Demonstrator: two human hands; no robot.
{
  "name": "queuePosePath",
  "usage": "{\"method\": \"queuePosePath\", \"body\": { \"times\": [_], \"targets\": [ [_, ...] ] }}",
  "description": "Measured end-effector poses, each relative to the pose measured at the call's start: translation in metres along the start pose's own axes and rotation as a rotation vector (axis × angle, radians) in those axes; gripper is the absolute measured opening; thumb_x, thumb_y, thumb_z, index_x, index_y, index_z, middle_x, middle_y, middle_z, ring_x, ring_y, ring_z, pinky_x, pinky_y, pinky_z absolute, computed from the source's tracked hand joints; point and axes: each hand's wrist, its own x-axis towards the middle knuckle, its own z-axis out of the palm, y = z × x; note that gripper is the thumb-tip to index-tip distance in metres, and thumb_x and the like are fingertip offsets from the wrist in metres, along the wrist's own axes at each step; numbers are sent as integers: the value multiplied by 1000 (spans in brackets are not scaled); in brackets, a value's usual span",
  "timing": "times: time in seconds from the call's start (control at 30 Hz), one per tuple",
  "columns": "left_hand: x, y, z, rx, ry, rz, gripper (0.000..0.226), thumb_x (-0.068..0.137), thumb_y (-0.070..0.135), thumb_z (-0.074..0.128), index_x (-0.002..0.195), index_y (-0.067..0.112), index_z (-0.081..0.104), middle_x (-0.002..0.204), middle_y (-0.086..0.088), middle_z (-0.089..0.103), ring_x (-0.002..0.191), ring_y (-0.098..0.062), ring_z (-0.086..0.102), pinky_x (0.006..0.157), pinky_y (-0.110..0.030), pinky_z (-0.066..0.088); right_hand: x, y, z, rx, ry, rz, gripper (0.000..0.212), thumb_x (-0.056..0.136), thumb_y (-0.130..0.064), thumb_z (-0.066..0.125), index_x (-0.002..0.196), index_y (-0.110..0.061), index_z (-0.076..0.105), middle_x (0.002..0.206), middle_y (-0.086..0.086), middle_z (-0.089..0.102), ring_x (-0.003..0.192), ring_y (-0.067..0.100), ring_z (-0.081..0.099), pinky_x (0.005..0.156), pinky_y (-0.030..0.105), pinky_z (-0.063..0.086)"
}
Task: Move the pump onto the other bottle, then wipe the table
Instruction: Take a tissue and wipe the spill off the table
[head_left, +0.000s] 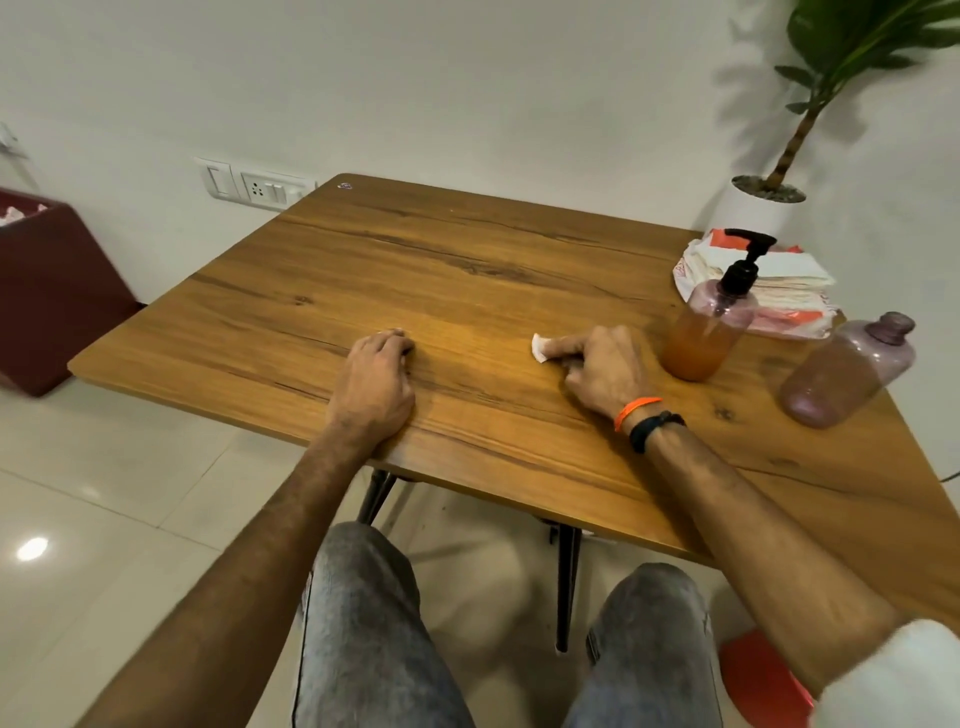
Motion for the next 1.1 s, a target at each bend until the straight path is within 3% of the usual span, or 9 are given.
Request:
{"method": "queuePosePath", "body": {
  "times": [0.07, 0.17, 0.27, 0.37, 0.57, 0.67, 0.93, 1.03, 1.1],
  "targets": [
    [0, 4, -1, 6, -12, -9, 41, 100, 15, 44, 140, 8, 50, 150, -10, 45, 139, -26, 36, 118, -40, 26, -23, -9, -2, 59, -64, -80, 41, 82, 0, 57, 106, -28, 76, 110, -7, 73, 107, 9, 65, 100, 19, 46],
    [-1, 13, -1, 11, -21, -26, 42, 98, 11, 45, 140, 7, 50, 151, -11, 44, 139, -27, 35, 119, -40, 25, -39, -5, -12, 208, -145, -89, 38, 83, 1, 62, 100, -31, 77, 104, -15, 73, 100, -4, 63, 89, 4, 41],
    [-2, 27, 4, -11, -30, 8, 41, 98, 11, 44, 138, 7, 52, 149, -12, 45, 138, -28, 36, 118, -39, 25, -26, 13, -26, 425, 47, 67, 29, 83, -2, 70, 97, -27, 77, 100, -10, 74, 87, -10, 63, 80, 2, 45],
    [-4, 36, 10, -22, -30, 30, 42, 97, 9, 45, 138, 6, 52, 149, -12, 45, 138, -28, 36, 117, -37, 24, -2, 32, -32, 382, 202, 223, 23, 84, -4, 69, 96, -21, 78, 98, -3, 76, 90, 0, 66, 81, 6, 46],
    [-6, 35, 12, -14, -28, 24, 42, 98, 12, 44, 140, 8, 50, 151, -11, 43, 139, -27, 34, 119, -40, 25, 8, 41, -19, 11, -9, 96, 31, 87, -8, 62, 109, -24, 74, 113, 0, 72, 108, 19, 65, 101, 20, 44],
    [-7, 37, 12, -11, -23, 20, 42, 98, 13, 45, 139, 9, 51, 150, -11, 44, 139, -27, 34, 119, -41, 25, -2, 32, -19, -72, -42, 29, 34, 89, -10, 59, 114, -29, 72, 117, 1, 71, 110, 23, 64, 101, 30, 47],
    [-8, 38, 13, 10, -4, 15, 40, 99, 16, 45, 138, 8, 52, 149, -11, 45, 138, -27, 36, 118, -41, 27, -80, -18, -13, 131, -169, -210, 40, 82, 1, 58, 107, -25, 75, 114, -9, 71, 114, 4, 61, 107, 21, 42],
    [-8, 38, 13, 12, 2, 12, 40, 99, 15, 45, 137, 9, 53, 148, -11, 47, 138, -27, 37, 118, -41, 27, -95, -23, -21, 330, -365, -242, 38, 84, -2, 63, 99, -35, 75, 107, -19, 71, 106, -8, 61, 92, 9, 46],
    [-7, 38, 13, 7, -9, 15, 40, 99, 15, 45, 137, 9, 52, 147, -11, 47, 138, -26, 37, 118, -40, 26, -86, -19, -27, 487, -364, -157, 37, 86, -8, 67, 95, -43, 72, 105, -23, 70, 102, -2, 63, 83, 16, 53]
  ]
}}
